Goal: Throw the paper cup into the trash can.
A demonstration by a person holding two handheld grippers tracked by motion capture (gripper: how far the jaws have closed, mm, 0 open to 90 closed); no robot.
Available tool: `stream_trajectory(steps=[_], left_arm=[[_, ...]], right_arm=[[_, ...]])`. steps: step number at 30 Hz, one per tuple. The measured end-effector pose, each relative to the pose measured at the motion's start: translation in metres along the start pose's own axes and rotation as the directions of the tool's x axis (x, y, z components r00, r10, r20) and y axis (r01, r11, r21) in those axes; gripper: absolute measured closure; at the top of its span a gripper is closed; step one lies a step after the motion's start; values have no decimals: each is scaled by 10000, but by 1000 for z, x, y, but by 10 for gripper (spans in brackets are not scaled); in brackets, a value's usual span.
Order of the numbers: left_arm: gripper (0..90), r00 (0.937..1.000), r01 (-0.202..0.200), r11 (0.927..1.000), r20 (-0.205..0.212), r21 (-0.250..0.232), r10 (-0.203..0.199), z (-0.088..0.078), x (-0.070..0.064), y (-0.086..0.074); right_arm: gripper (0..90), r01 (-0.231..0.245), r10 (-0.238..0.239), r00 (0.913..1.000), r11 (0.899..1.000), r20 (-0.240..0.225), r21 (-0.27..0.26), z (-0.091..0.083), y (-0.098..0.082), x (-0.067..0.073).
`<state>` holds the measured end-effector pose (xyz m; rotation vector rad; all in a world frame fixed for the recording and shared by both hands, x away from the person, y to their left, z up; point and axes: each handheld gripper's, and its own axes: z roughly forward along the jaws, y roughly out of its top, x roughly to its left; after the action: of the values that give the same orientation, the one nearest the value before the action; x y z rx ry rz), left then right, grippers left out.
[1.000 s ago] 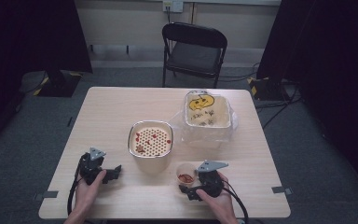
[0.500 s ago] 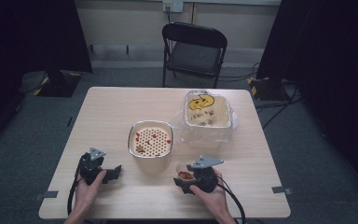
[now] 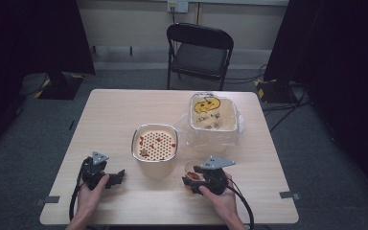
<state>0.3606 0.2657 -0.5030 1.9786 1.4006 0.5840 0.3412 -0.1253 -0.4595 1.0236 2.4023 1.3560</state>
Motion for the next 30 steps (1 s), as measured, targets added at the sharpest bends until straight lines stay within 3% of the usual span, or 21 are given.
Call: stream_trajectory(steps=[8, 19, 26, 30], left_arm=[[1, 10000, -2, 10000, 6, 6, 2, 0, 0, 0], [0, 10000, 1, 10000, 3, 0, -1, 0, 0, 0], [0, 10000, 1, 10000, 3, 0, -1, 0, 0, 0], [1, 10000, 4, 10000, -7, 1, -4, 0, 0, 0]], right_arm=[[383, -43, 42, 10000, 9990, -8, -439, -16, 17, -3], [389, 17, -23, 10000, 9921, -52, -1252, -43, 71, -7], [388, 139, -163, 9998, 9845, -126, -1750, -47, 102, -8], [389, 210, -246, 9996, 9809, -162, -1934, -39, 127, -10]])
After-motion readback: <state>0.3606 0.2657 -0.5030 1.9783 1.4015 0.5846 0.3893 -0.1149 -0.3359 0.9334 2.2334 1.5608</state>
